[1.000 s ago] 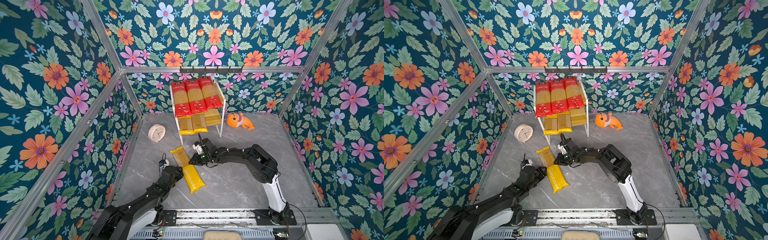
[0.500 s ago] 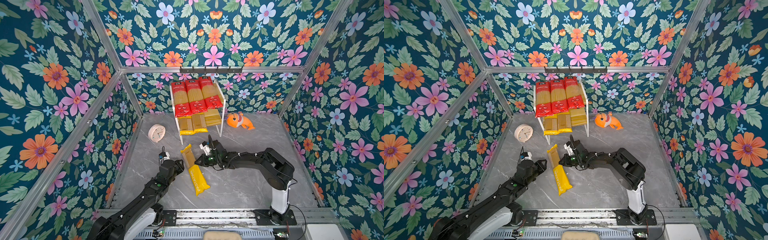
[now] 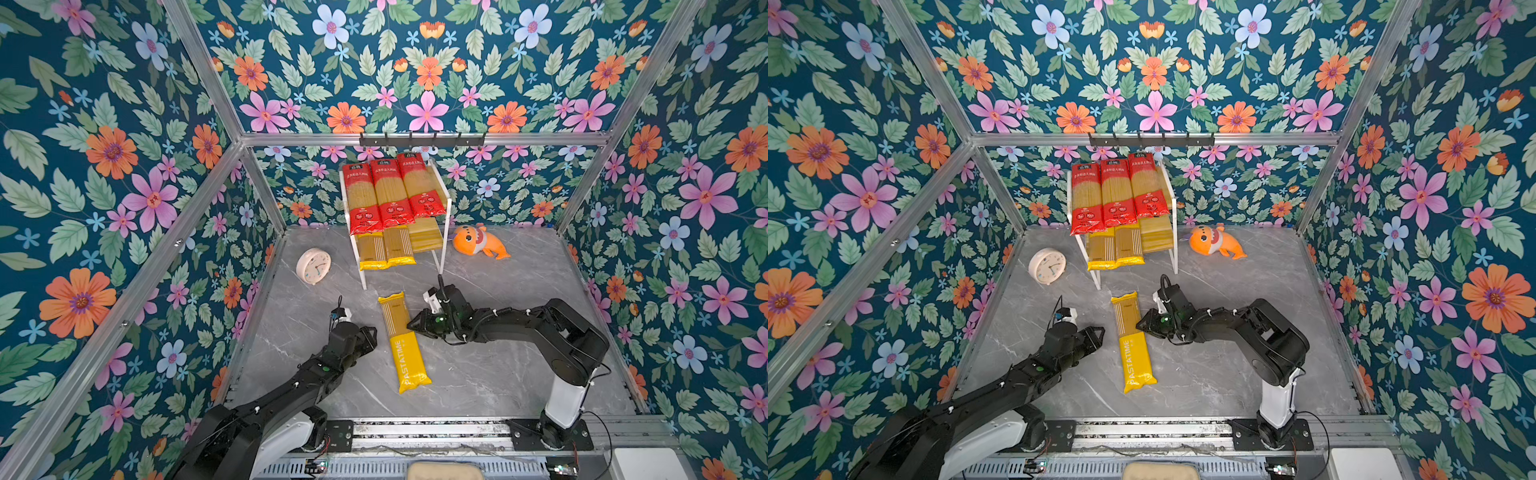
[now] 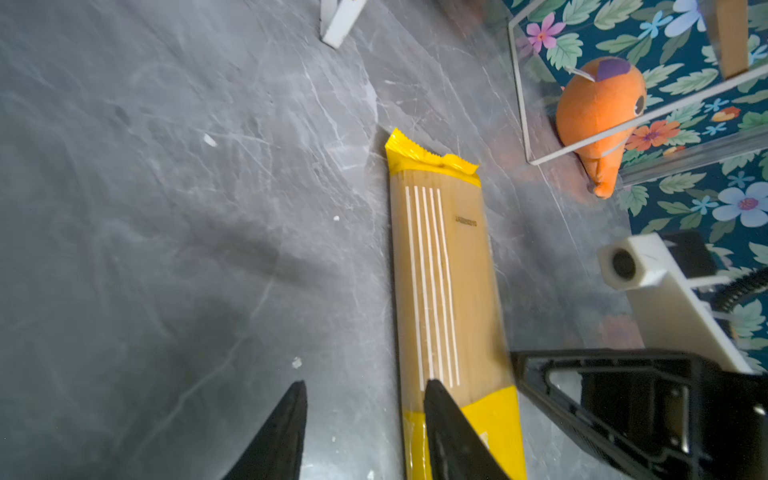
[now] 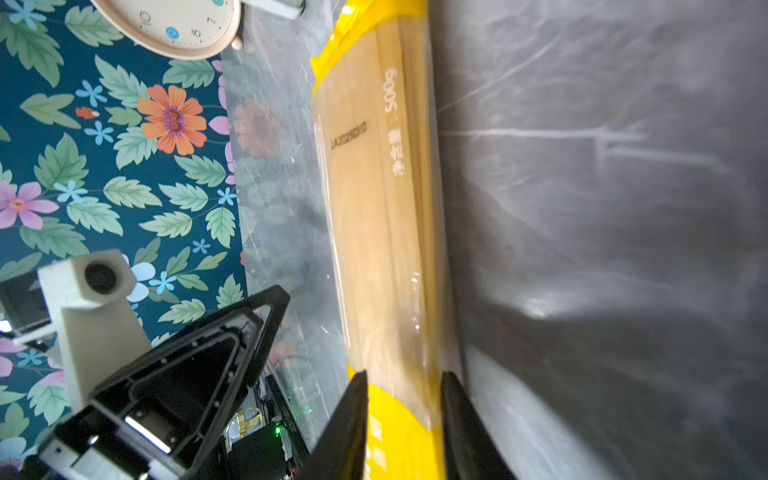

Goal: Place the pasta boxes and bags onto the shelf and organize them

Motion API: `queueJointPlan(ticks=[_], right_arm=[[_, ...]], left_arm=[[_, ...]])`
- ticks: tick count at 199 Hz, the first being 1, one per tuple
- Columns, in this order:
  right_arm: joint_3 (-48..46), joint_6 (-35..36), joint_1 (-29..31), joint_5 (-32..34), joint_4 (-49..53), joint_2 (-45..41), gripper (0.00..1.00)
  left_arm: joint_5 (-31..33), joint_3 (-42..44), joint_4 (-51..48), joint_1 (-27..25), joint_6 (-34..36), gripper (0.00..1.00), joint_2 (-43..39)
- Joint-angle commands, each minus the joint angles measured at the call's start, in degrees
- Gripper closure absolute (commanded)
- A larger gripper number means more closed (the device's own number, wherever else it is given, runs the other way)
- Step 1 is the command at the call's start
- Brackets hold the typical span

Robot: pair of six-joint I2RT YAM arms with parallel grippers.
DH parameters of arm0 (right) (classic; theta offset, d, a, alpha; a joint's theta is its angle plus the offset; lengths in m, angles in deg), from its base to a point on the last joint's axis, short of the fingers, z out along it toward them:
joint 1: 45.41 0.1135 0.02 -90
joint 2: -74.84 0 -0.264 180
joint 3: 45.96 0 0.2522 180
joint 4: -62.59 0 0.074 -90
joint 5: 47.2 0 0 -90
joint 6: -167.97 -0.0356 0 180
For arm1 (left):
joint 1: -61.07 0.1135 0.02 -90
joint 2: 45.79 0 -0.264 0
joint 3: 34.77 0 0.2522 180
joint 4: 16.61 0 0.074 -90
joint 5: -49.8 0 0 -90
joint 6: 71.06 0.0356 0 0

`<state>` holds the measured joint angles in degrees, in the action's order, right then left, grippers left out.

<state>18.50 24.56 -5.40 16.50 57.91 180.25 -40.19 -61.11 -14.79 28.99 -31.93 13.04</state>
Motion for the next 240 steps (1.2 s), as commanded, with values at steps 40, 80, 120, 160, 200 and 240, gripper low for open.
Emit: queueJointPlan(ticks=[40, 80, 120, 160, 200, 240], right_arm=[[5.7, 4.3, -2.2, 1.9, 4.1, 6.0, 0.56], [8.8, 3.3, -0.4, -1.4, 0.7, 9.5, 0.61], [5.5, 2.9, -0.5, -3.4, -7.8, 8.6, 0.86], [-2.3, 0.1, -0.5, -2.2, -25.3, 4.7, 1.0], [-8.3, 1.0, -0.6, 0.7, -36.3, 1.2, 1.0], [-12.2, 6.7, -0.5, 2.4, -43.1, -4.3, 1.0]], left_arm=[[-0.3, 0.6, 11.1, -3.6, -1.2, 0.58, 8.2], [-3.0, 1.7, 20.0, -3.9, -3.6, 0.66, 12.9], [-5.1, 2.2, 21.8, -3.9, -4.6, 0.78, 13.3], [-4.6, -0.3, 12.9, -3.8, -1.3, 0.73, 4.9], [-2.9, 1.0, 9.9, -3.8, 3.0, 0.6, -4.7], [-6.1, 4.1, 15.9, -3.8, 9.2, 0.49, -12.1]])
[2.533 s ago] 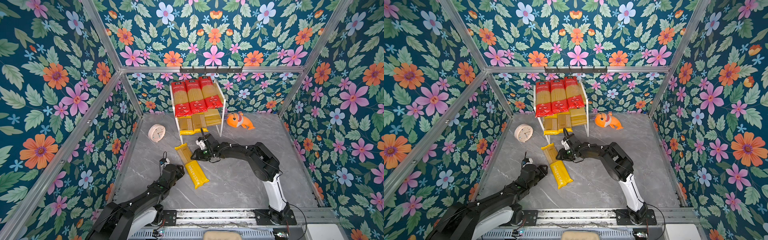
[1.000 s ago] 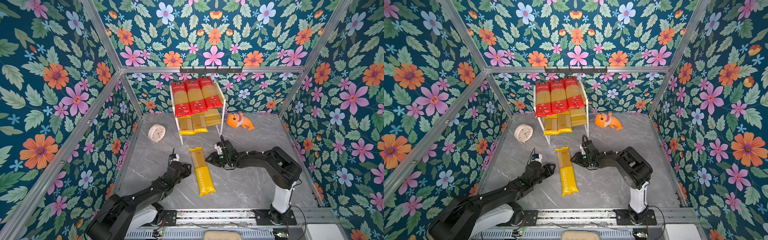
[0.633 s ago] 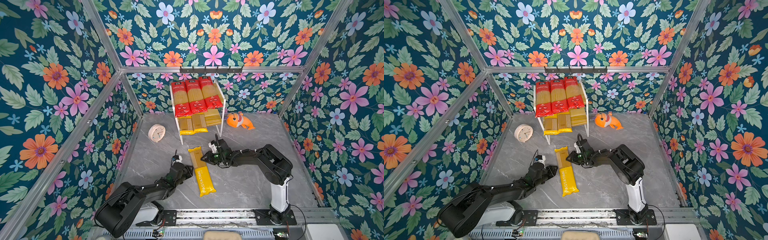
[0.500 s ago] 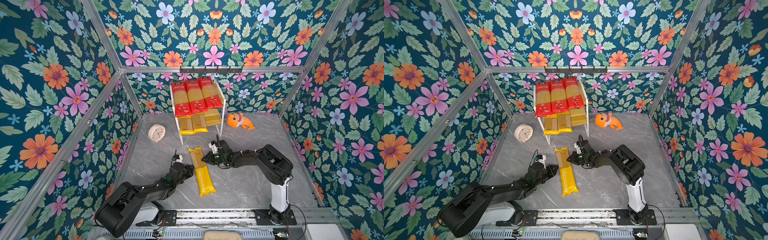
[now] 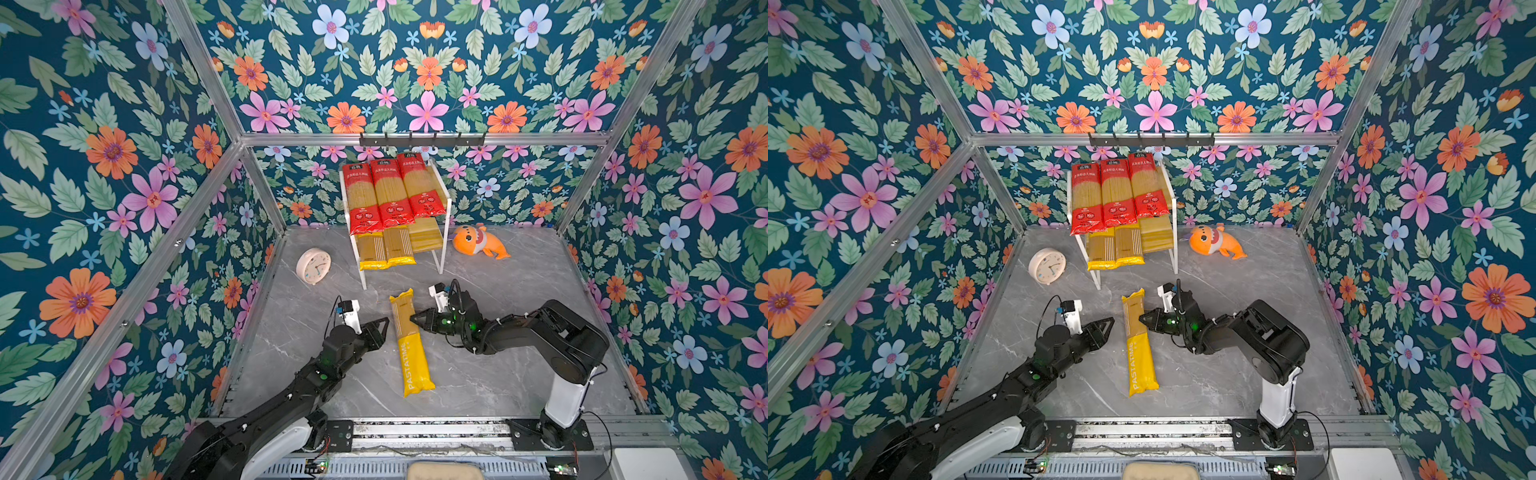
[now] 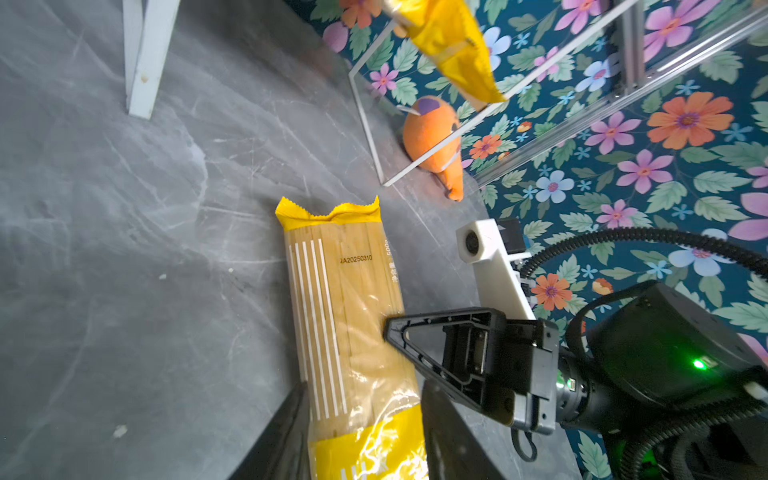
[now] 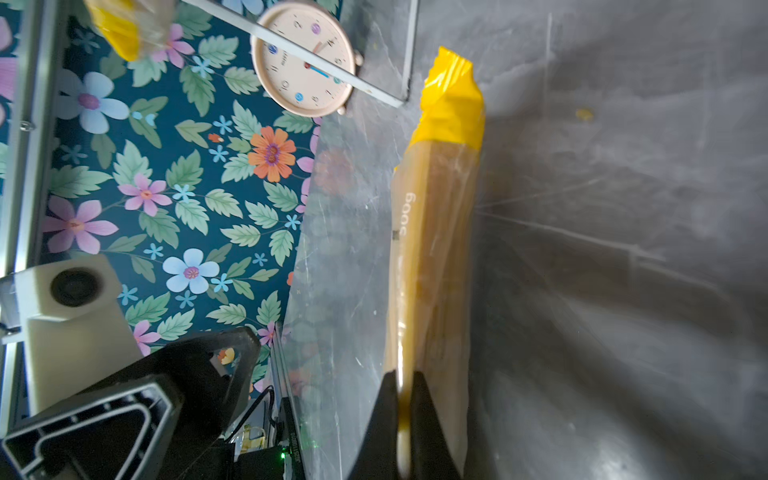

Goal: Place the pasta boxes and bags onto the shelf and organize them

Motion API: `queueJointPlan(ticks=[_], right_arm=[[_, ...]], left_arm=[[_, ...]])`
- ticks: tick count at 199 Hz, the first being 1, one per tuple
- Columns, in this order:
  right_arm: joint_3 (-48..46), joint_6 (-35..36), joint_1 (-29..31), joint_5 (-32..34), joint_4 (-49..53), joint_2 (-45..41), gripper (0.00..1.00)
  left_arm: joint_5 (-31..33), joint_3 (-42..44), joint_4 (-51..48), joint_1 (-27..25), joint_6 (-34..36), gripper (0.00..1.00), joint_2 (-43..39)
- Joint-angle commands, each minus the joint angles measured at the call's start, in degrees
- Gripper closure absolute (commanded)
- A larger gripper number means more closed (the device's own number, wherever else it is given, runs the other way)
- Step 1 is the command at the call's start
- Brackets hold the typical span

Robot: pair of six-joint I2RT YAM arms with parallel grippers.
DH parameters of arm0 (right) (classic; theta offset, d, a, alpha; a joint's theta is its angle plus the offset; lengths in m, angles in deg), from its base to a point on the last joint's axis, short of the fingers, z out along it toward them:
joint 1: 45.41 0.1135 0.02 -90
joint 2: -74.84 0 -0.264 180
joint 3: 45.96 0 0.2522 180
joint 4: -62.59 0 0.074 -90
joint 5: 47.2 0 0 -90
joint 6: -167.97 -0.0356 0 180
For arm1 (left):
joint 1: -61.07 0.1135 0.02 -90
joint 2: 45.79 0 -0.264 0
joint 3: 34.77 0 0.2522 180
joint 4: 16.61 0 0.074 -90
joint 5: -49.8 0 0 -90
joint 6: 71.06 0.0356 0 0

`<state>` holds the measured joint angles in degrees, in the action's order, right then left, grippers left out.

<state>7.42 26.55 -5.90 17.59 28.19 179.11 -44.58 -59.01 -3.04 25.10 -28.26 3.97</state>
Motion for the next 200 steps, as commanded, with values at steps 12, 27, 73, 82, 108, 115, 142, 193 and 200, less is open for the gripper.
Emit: queueJointPlan(ticks=[12, 27, 73, 82, 108, 115, 142, 193, 200], right_arm=[[-1.8, 6.9, 0.0, 1.4, -14.1, -5.0, 1.0], [-2.1, 10.2, -0.1, 1.3, -13.3, -7.9, 1.0], [-0.1, 18.8, -0.5, -1.6, -10.6, -14.4, 1.0], [0.9, 19.8, -0.7, -2.8, -10.7, -15.0, 1.0], [3.8, 21.2, -1.4, -7.6, -12.8, -15.9, 1.0], [4.3, 21.4, -1.4, -8.7, -13.7, -16.0, 1.0], [7.0, 20.8, -1.5, -13.9, -16.4, -16.1, 1.0], [11.7, 14.4, -1.5, -22.0, -22.2, -16.4, 1.0], [11.9, 14.1, -1.5, -22.4, -22.5, -16.5, 1.0]], left_arm=[[-1.8, 4.0, 8.3, 0.1, 6.4, 0.47, -4.5], [-3.3, 6.1, 14.3, 0.0, 7.5, 0.44, -5.1], [-10.5, 6.3, 24.8, 0.0, 11.4, 0.37, -0.4], [-10.9, 6.4, 26.3, 0.0, 12.6, 0.35, 0.4], [-12.7, 6.4, 31.8, 0.0, 14.9, 0.28, 3.2], [-13.4, 6.4, 33.9, 0.0, 14.9, 0.26, 4.3], [-18.2, 4.6, 39.4, 0.0, 16.0, 0.23, 8.1], [-22.1, 2.3, 38.0, 0.0, 21.4, 0.24, 6.8], [-22.4, 2.0, 38.0, 0.0, 22.0, 0.24, 6.5]])
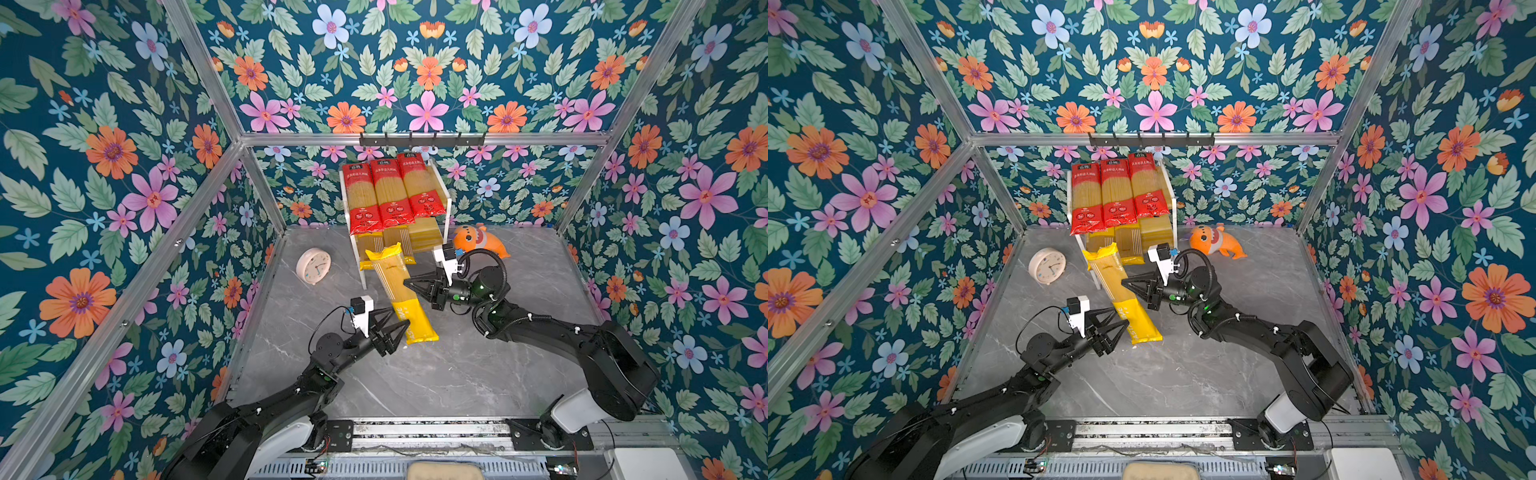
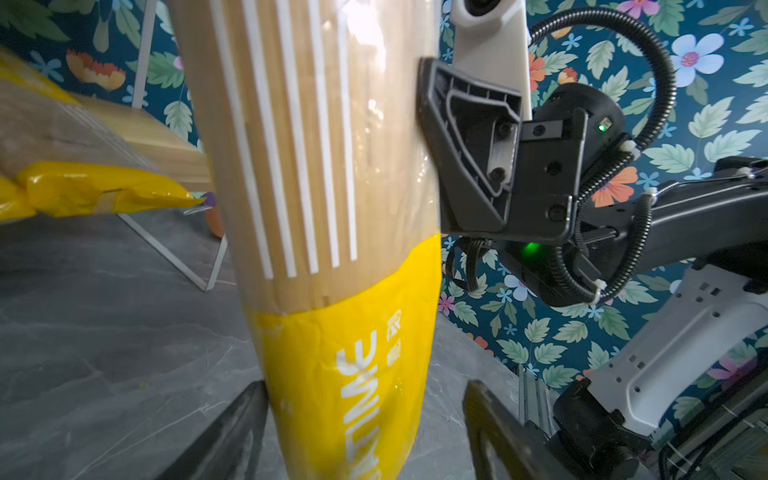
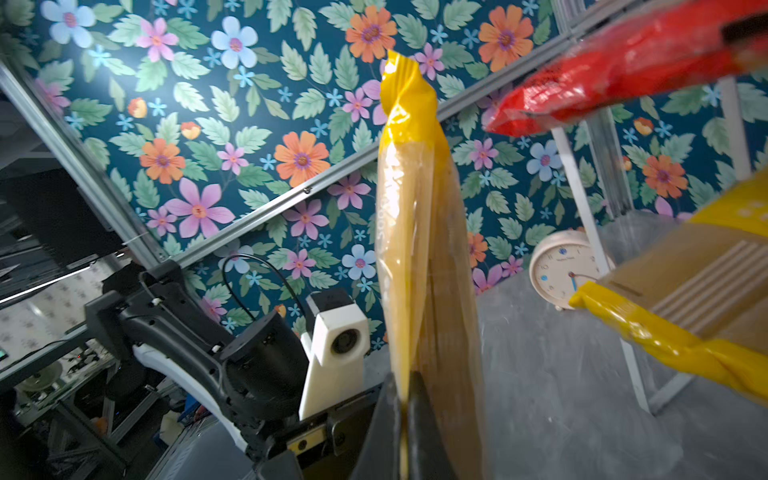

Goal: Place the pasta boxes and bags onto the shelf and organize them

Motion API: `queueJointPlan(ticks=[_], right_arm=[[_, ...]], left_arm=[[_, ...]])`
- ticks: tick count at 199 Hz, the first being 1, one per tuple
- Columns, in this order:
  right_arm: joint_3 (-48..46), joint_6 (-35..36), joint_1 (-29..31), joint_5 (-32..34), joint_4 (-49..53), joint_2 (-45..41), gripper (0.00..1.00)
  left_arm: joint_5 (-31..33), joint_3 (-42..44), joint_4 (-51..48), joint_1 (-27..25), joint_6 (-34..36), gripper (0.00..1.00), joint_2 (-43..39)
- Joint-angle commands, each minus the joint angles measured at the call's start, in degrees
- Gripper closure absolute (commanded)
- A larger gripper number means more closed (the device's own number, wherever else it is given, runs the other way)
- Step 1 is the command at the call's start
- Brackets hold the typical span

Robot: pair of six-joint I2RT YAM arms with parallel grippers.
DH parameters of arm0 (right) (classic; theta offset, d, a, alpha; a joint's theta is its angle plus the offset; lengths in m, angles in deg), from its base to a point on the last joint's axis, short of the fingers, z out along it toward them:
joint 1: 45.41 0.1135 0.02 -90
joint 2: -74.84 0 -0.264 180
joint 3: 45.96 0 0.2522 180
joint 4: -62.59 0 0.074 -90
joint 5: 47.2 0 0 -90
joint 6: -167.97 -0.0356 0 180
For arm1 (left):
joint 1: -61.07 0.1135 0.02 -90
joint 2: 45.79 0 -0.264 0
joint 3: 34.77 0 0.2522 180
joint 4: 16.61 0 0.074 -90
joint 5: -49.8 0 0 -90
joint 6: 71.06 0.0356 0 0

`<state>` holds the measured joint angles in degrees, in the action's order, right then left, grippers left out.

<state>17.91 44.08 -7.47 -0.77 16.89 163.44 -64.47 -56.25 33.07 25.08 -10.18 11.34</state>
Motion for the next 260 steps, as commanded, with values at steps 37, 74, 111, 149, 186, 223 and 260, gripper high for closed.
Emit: queueJointPlan(ticks=[37, 74, 111, 149, 186, 223, 260], right_arm=[[0.9, -7.1, 0.1, -5.8, -15.5, -0.5, 1.0], [-0.5, -6.8, 0.1, -6.4, -15.4, -1.1, 1.0], [-2.3, -3.7, 0.1, -3.2, -10.0, -2.4, 1.0], [-5.6, -3.2, 0.1, 2.3, -7.6, -2.4, 0.84], [-10.5, -3.3, 0.0, 5.9, -6.2, -3.4, 0.6], [-18.8, -2.3, -2.1, 9.2, -2.3, -5.5, 0.42], [-27.3, -5.8, -2.7, 8.6, -8.5, -3.1, 0.33]], left_arm=[[-5.7, -4.2, 2.0, 0.0, 5.5, 0.29, 1.0], [-8.4, -6.5, 4.6, 0.0, 5.9, 0.54, 5.7], [-8.4, -6.2, 6.4, 0.0, 4.9, 0.71, 6.7], [-6.8, -6.4, 3.9, 0.1, 6.0, 0.79, 5.7], [-4.2, -6.4, 4.2, 0.0, 5.1, 0.82, 6.0], [-3.0, -7.1, 5.6, 0.1, 3.3, 0.84, 7.1], [-2.5, -9.6, 5.7, 0.0, -2.9, 0.83, 8.9]])
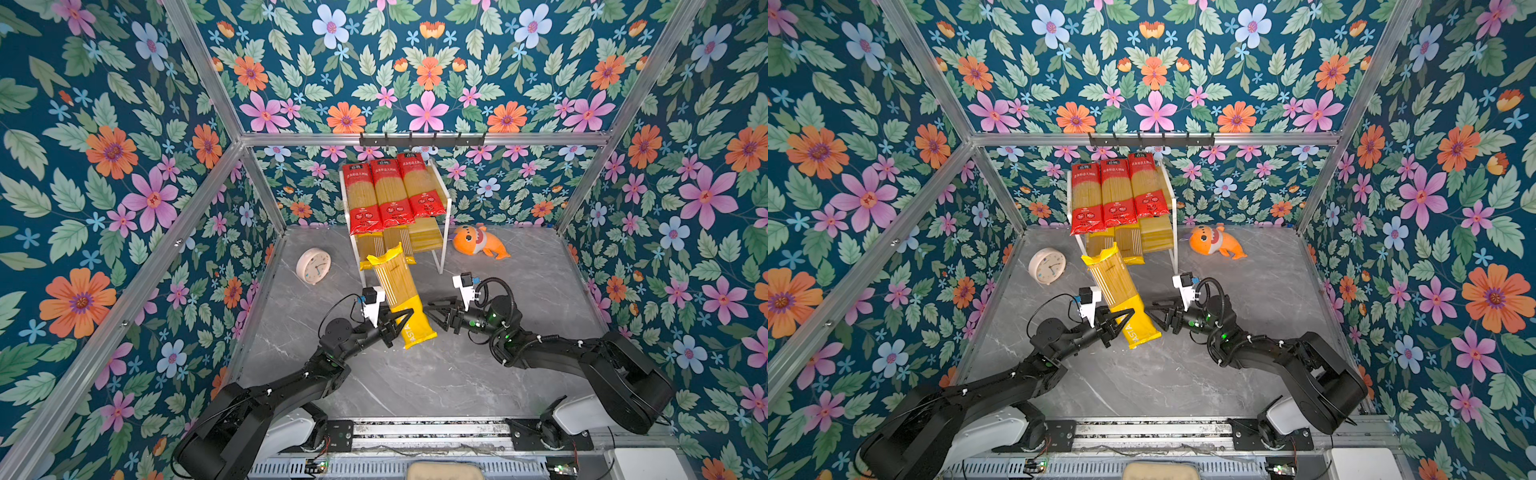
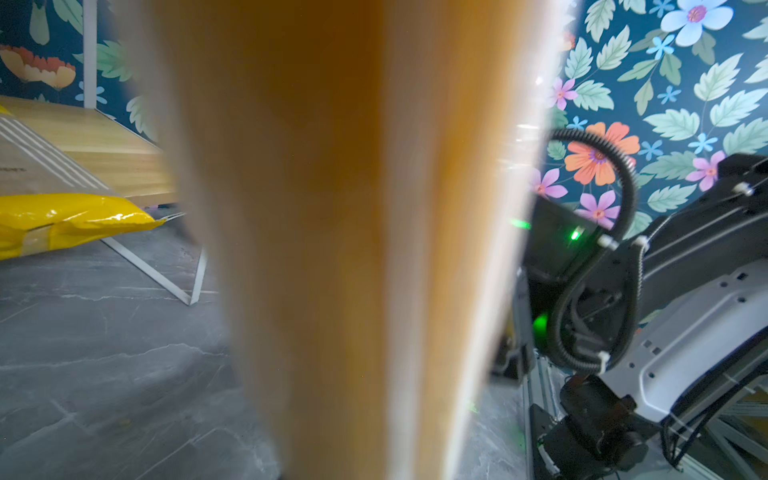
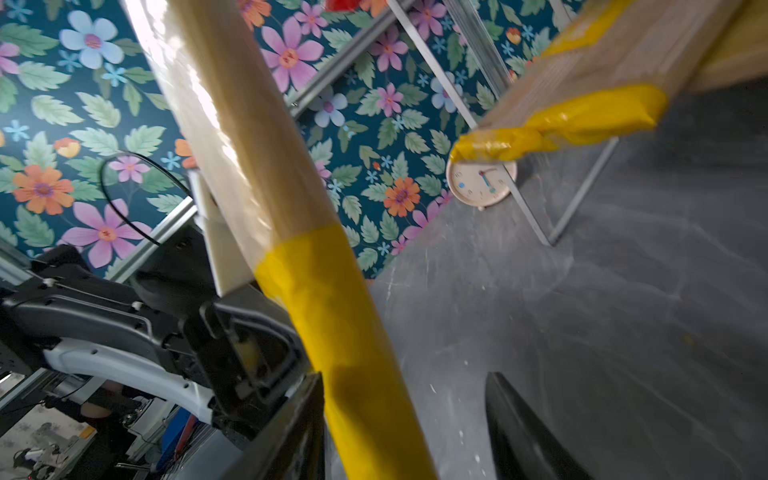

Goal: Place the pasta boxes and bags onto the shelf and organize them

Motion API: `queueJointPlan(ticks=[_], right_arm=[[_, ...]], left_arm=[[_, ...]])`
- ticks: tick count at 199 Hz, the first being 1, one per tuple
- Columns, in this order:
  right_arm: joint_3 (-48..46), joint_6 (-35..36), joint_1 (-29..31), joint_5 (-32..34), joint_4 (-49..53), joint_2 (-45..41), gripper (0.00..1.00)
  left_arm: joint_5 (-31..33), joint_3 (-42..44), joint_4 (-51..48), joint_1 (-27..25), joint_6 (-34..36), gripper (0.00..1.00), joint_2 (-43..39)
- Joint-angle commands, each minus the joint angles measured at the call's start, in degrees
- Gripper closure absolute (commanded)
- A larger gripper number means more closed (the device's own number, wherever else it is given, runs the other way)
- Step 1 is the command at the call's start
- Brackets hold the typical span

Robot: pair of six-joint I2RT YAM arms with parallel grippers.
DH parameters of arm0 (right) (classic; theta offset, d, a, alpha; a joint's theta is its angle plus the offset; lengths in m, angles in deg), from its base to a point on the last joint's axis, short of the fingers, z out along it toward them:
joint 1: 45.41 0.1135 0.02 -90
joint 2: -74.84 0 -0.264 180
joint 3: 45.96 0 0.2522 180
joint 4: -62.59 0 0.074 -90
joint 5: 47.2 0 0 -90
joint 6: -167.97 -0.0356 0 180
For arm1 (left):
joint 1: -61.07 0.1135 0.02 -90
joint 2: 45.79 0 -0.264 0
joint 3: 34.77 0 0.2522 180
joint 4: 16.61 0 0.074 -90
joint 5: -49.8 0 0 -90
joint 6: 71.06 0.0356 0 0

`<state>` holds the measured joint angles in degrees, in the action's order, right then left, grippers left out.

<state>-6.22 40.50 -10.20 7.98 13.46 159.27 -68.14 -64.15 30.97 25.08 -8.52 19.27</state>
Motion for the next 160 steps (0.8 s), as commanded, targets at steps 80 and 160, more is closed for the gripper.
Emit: queueJointPlan(ticks=[80, 160], right_arm=[[-5.3, -7.6, 0.0, -1.3, -16.0, 8.0, 0.44], [-6.7, -7.6, -0.3, -0.8, -18.6, 6.8, 0.91]], left_arm=[[6.4, -3.1, 27.7, -2.7, -18.7, 0.83, 14.0], [12.7, -2.6, 29.2, -5.6, -22.0, 0.76, 18.4]])
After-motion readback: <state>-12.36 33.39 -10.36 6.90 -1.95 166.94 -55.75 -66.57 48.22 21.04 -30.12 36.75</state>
